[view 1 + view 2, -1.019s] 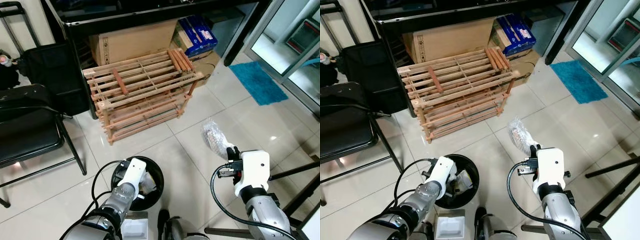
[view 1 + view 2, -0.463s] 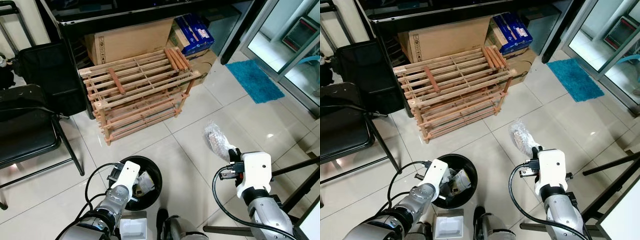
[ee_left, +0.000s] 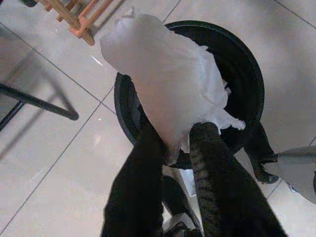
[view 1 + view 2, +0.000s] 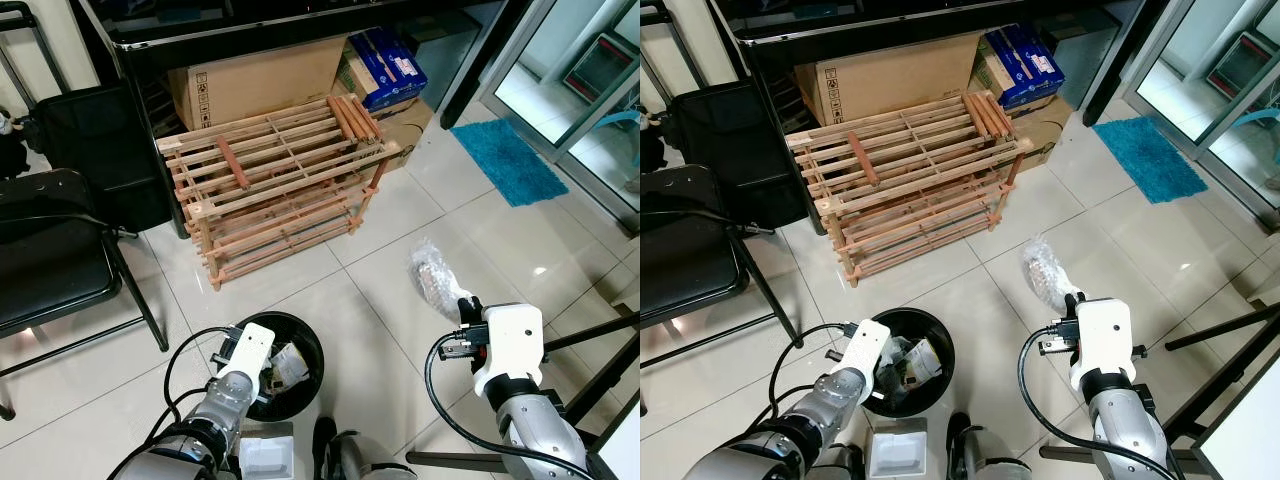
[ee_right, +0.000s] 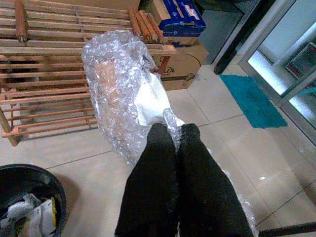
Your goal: Picking trash to rubbish bin
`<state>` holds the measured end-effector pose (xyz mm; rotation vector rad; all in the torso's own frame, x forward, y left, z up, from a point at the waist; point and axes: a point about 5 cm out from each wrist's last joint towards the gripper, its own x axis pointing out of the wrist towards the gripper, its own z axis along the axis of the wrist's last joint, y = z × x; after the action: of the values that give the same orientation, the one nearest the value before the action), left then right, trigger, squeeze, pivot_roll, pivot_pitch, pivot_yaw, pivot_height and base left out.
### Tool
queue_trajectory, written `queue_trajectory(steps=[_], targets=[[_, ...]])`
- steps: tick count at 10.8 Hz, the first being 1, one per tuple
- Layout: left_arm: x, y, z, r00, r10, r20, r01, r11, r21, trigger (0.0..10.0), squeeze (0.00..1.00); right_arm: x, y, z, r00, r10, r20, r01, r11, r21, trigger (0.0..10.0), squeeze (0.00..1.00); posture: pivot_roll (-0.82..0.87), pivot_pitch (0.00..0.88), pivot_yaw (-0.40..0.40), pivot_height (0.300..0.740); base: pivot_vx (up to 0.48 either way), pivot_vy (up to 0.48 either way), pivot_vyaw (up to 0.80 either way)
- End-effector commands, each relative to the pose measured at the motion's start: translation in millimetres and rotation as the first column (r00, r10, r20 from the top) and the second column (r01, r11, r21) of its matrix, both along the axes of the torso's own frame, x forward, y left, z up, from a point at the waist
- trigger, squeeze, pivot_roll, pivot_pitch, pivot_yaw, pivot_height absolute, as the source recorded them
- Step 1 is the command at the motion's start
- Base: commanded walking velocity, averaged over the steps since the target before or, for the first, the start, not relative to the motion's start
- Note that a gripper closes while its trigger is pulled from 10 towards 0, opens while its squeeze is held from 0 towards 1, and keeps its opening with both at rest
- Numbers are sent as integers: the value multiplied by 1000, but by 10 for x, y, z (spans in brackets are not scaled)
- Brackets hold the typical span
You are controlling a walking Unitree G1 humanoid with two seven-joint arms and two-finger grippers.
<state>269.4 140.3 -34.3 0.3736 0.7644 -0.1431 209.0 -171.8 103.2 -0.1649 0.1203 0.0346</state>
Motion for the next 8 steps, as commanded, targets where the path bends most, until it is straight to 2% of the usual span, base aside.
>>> queue_trajectory(steps=[1, 8], targets=[[-94, -24, -76, 999, 9, -36, -9, 1000, 6, 10000, 1000, -26, -78, 22, 1000, -20, -2, 20, 1000, -22, 10000, 0, -19, 244, -158, 740, 0, 0, 0], [-75, -30, -61, 1000, 7, -28, -7, 1000, 13, 10000, 1000, 5, -98, 20, 1000, -23, 3, 23, 999, -30, 10000, 0, -17, 229, -153, 740, 0, 0, 0]])
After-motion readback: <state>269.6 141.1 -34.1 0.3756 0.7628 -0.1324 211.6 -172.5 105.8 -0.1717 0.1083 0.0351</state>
